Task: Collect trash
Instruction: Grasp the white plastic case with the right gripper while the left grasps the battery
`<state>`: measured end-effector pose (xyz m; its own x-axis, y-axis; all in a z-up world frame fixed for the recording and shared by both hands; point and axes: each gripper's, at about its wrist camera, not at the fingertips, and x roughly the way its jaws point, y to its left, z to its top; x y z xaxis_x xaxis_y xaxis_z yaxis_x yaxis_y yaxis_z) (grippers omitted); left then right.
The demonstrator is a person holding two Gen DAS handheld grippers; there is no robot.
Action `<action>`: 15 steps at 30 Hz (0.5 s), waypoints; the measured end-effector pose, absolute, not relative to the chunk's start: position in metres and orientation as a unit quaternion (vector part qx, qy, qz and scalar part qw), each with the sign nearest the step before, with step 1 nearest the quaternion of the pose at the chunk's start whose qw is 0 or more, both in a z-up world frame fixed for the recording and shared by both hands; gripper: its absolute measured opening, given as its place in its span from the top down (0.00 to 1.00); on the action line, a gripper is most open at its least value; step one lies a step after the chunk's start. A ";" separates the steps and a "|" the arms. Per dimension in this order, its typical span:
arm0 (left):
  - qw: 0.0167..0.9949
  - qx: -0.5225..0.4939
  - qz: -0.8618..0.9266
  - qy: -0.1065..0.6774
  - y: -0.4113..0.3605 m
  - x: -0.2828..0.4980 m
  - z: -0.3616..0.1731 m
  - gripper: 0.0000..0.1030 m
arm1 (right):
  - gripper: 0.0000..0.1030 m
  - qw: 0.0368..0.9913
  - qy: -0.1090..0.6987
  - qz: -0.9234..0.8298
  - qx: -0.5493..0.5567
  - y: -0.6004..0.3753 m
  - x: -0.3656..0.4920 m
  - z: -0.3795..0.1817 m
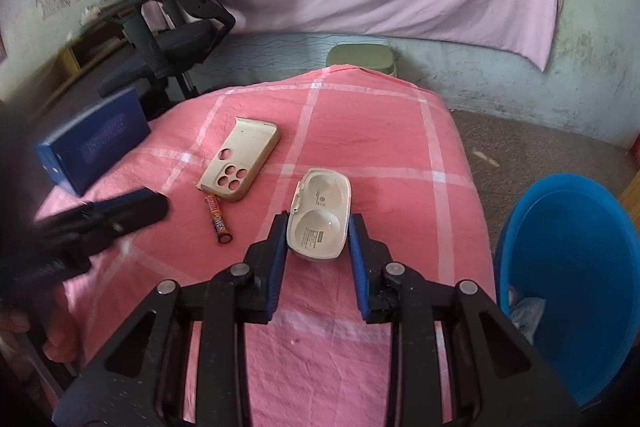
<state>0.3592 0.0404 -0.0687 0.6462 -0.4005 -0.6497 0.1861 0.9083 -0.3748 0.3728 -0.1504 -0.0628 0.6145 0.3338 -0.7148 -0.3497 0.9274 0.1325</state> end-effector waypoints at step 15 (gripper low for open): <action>0.892 -0.090 -0.135 0.421 0.004 0.378 -0.076 0.66 | 0.47 0.900 0.392 0.189 -0.013 -0.172 0.360 -0.060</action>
